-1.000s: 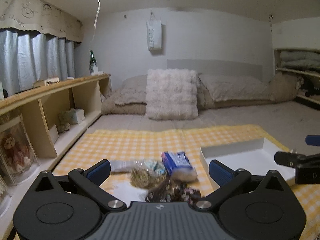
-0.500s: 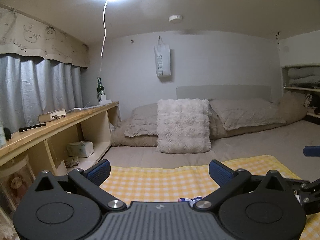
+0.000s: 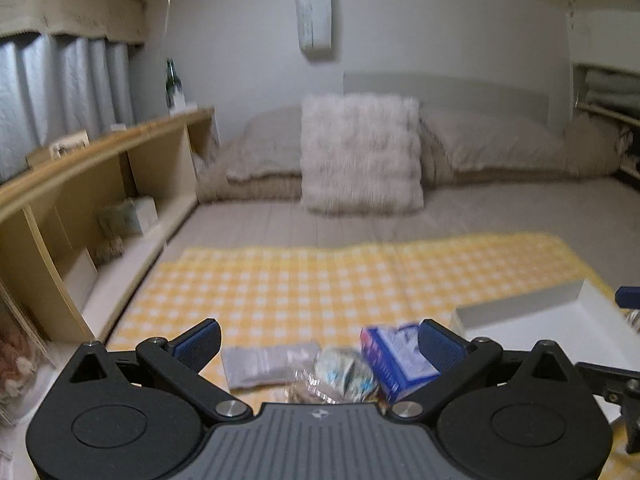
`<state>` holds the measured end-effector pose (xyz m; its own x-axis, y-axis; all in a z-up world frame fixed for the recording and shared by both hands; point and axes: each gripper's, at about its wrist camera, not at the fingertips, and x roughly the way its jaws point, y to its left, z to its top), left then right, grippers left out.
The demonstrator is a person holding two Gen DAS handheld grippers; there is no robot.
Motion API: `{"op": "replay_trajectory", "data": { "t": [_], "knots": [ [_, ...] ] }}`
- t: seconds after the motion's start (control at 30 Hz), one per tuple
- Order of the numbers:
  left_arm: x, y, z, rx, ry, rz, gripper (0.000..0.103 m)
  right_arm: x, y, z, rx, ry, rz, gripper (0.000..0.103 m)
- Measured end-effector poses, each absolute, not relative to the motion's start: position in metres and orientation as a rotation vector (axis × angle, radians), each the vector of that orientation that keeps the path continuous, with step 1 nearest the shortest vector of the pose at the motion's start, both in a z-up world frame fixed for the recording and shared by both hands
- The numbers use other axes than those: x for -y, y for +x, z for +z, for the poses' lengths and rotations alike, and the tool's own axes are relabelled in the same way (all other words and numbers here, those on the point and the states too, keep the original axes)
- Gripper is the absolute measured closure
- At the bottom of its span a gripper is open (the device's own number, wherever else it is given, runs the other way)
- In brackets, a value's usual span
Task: Organize soft objects
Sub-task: 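Lower left tool onto the beaded-cord bag while right tool lowers onto the crocheted pouch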
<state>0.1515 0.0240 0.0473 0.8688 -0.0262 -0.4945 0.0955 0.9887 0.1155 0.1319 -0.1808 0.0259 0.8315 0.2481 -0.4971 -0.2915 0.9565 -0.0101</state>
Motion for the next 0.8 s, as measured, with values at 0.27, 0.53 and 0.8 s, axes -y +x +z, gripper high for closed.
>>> {"op": "replay_trajectory", "data": {
  "t": [0.27, 0.53, 0.8],
  "knots": [
    [-0.053, 0.195, -0.002, -0.759, -0.002, -0.044, 0.000, 0.159, 0.158, -0.011, -0.681, -0.120, 0.403, 0.002],
    [-0.080, 0.232, -0.042, -0.952, -0.302, 0.008, 0.011, 0.142, 0.176, -0.029, -0.798, -0.074, 0.481, 0.011],
    [-0.083, 0.255, -0.080, -1.025, -0.405, 0.072, 0.029, 0.132, 0.192, -0.049, -0.904, -0.042, 0.568, 0.018]
  ]
}}
